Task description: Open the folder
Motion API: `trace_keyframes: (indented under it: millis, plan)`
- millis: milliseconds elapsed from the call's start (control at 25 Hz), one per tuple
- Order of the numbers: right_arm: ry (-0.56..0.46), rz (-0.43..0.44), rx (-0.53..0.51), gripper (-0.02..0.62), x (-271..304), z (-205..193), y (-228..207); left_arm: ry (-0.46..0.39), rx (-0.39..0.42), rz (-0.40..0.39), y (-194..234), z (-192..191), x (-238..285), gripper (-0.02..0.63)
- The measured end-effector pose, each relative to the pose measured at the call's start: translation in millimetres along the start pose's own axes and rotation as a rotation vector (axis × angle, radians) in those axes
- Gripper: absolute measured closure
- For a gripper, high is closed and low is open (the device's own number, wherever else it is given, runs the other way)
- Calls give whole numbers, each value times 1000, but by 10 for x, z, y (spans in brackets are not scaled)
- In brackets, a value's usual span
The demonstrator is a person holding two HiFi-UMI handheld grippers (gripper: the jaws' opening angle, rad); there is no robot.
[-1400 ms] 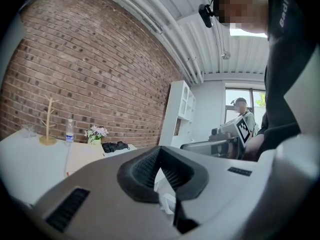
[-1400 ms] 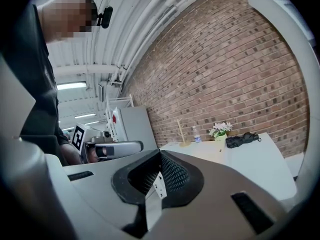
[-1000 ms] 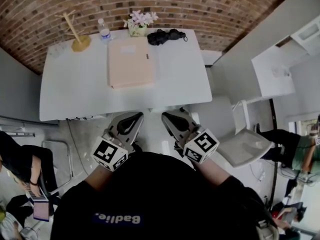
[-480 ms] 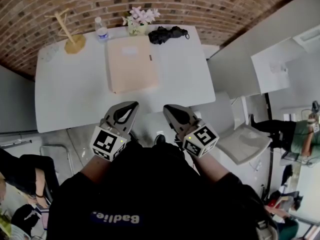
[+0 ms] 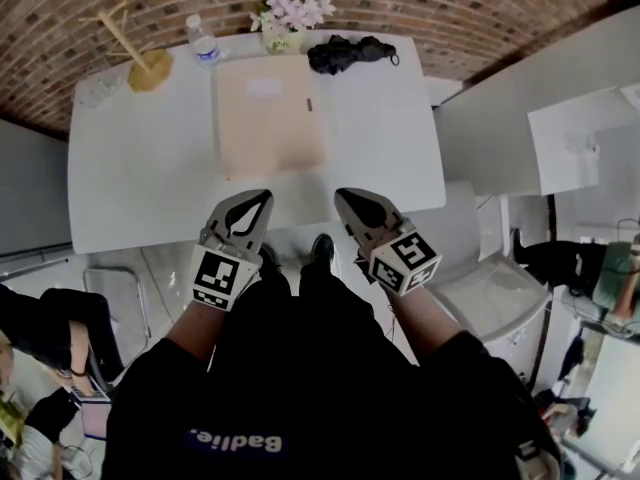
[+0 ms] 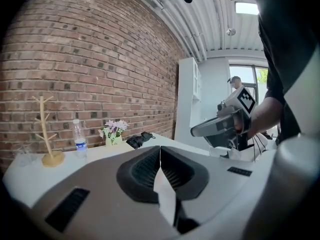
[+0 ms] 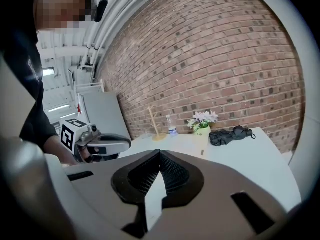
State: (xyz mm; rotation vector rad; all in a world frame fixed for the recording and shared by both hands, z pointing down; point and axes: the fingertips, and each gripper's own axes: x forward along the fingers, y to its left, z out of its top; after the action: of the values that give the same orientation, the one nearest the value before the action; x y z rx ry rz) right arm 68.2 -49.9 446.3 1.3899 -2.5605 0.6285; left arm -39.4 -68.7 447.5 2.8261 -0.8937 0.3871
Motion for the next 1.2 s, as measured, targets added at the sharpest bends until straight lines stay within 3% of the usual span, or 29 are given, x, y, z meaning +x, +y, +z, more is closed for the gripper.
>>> trace_keyframes:
  millis: [200,360,600,920,1200]
  plan:
    - [30,16,4,568,181,-166,-333,64,47,67,139,-196,206,601]
    - [61,17,36,568,356,-361,-549,146,123,76,207,-429,379,595]
    - [107,7,53,568,588,-599,-829,268,214,85,269,-864,640,526]
    - [159,-18,84,568,889,-842,-1050,510,403,114,495,-1402,873,464]
    - [191,-48,113,568,1041,-1028,-1157,594,539,93,540,-1536,1014,394]
